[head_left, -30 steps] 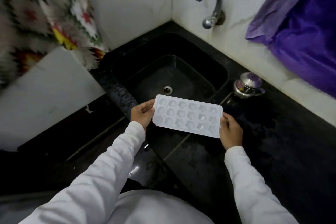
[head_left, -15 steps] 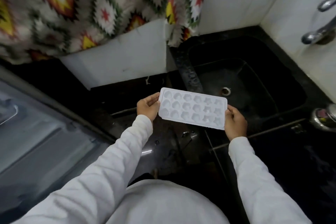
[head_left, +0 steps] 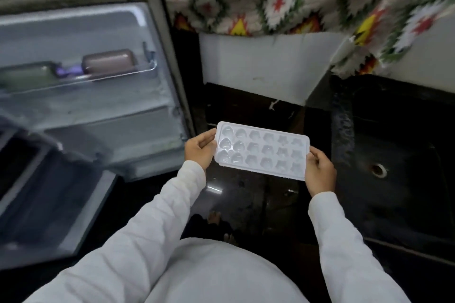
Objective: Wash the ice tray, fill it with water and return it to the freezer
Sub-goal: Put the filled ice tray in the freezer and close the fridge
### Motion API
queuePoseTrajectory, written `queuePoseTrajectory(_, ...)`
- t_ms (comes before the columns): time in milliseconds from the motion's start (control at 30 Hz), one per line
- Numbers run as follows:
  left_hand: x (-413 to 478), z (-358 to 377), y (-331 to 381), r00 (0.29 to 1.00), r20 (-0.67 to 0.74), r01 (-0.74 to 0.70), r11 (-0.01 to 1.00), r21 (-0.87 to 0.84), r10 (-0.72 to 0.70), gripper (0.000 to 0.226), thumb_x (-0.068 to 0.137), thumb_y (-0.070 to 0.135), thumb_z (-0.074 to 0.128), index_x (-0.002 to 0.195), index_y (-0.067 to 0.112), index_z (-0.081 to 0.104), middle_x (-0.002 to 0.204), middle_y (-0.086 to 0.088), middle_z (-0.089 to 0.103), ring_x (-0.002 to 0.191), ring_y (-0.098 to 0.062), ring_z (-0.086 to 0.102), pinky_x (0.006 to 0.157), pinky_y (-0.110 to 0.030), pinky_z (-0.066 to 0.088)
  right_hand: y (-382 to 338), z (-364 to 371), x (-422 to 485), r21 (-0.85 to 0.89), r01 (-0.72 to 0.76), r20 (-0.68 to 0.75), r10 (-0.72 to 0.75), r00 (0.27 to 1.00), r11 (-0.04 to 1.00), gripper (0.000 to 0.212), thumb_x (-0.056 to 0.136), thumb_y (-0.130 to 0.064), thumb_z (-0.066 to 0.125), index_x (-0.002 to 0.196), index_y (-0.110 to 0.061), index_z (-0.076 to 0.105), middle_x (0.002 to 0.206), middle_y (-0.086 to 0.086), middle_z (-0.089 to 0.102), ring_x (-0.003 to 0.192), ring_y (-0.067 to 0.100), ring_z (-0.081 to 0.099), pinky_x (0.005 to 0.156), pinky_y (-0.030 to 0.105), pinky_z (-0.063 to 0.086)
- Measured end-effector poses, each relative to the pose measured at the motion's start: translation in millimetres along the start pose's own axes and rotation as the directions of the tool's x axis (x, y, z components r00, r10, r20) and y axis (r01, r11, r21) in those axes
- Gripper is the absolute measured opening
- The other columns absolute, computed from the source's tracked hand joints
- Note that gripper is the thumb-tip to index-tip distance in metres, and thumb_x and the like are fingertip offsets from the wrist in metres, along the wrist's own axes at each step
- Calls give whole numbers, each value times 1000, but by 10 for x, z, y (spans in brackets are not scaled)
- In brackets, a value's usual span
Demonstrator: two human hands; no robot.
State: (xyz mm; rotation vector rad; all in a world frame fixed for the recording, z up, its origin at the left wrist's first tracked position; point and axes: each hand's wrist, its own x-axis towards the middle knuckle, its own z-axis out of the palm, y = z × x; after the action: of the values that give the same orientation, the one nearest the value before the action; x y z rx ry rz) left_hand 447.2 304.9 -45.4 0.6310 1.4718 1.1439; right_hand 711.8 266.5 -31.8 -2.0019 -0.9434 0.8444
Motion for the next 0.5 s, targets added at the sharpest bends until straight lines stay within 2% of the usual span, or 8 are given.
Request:
queuePoseTrajectory(67, -76, -198, -27, 997, -80, 7, 998, -57, -11, 32, 89, -6, 61, 109, 16, 71, 103, 3, 74, 103, -18, 71, 93, -43, 56, -95, 149, -20, 17, 28, 74, -29, 997, 999, 31, 101, -24, 45, 126, -24, 65, 121, -1, 64, 112, 17, 59, 99, 35, 49)
queuePoseTrajectory(167, -176, -527, -97, 983, -181, -5, 993, -116, -17, 34, 87, -9, 61, 111, 13, 71, 103, 2, 74, 98, -10, 71, 96, -41, 55, -223, 409, -56, 31, 82, 162, -86, 983, 996, 31, 101, -22, 46, 126, -23, 65, 117, -3, 65, 109, 15, 60, 95, 31, 48)
queuePoseTrajectory(267, -275, -857, -182, 961, -276, -27, 985, -169, -21, 36, 86, -10, 61, 108, 16, 72, 106, 0, 75, 104, -14, 70, 98, -39, 54, -355, 702, -118, 16, 133, 248, -133, 960, 991, 30, 102, -22, 46, 126, -21, 65, 115, -2, 65, 107, 15, 60, 91, 29, 47)
queuePoseTrajectory(400, -385, -1324, -235, 909, -414, -54, 971, -234, -49, 36, 87, -10, 61, 115, 10, 70, 112, -6, 74, 108, -18, 69, 102, -43, 52, -546, 1123, -306, -2, 194, 384, -179, 906, 981, 30, 103, -20, 45, 126, -18, 64, 116, -1, 63, 106, 13, 58, 88, 25, 43)
queuePoseTrajectory(500, -471, -1685, -213, 871, -488, -82, 963, -259, -57, 36, 87, -9, 62, 104, 21, 73, 110, -4, 75, 106, -16, 70, 101, -42, 52, -708, 1469, -494, 8, 241, 457, -218, 862, 970, 28, 103, -18, 46, 124, -17, 65, 113, -2, 64, 105, 13, 58, 86, 23, 42)
